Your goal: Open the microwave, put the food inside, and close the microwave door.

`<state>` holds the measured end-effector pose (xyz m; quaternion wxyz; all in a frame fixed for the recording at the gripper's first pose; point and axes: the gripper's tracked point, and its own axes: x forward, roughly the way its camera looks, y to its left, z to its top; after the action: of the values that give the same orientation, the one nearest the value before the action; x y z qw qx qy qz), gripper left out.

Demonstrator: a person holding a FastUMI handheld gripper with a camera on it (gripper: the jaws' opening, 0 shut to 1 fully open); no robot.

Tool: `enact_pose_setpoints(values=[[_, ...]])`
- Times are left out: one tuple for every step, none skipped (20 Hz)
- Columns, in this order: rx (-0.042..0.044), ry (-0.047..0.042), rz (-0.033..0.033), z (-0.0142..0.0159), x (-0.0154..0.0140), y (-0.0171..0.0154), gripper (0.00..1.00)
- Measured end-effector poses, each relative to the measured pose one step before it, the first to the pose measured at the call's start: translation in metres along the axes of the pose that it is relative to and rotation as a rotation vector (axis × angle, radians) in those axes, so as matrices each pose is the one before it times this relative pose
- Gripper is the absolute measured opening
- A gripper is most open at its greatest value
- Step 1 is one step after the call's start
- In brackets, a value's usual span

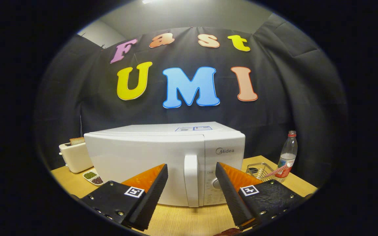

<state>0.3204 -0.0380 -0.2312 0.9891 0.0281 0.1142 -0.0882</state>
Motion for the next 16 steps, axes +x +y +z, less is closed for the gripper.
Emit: enact_pose_setpoints(values=[[0.01182, 0.00931, -0.00614, -0.00308, 0.0062, -0.00228, 0.91], [0.00557, 0.00955, -0.00753, -0.00615, 0.00575, -0.00125, 0.82], [-0.00056, 0.00674, -0.00728, -0.00415, 0.00512, -0.0013, 0.76], [-0.00613, 0.00443, -0.00413, -0.00485, 0.004, -0.00053, 0.76], [-0.00517, 0.0129, -0.00437, -0.00514, 0.00359, -0.00065, 0.76], [-0.00486, 0.00671, -0.00061, -0.00589, 0.00506, 0.00009, 0.76], [-0.00068, 0.00523, 0.00546, -0.00158, -0.0024, 0.00077, 0.7], [-0.00713, -0.01424, 0.00565, 0.00029, 0.00226, 0.00183, 0.48], [-0.01221, -0.00258, -0.01007, -0.00086, -0.0002, -0.00218, 0.51], [-0.00009, -0.00207, -0.00258, 0.00119, 0.00413, -0.0005, 0.51], [0.00954, 0.00589, 0.01189, 0.00229, -0.00852, 0.00372, 0.41], [0.00019, -0.00103, -0.00158, -0.00563, 0.01132, 0.00066, 0.25], [0.00353, 0.00763, 0.00383, 0.00217, -0.00787, -0.00031, 0.25], [0.00388, -0.00095, 0.00912, 0.00069, -0.00155, 0.00158, 0.25], [0.00613, 0.00068, 0.00349, -0.0005, -0.00094, -0.00001, 0.25], [0.00575, -0.00064, -0.00187, 0.00047, -0.00129, 0.00062, 0.2]])
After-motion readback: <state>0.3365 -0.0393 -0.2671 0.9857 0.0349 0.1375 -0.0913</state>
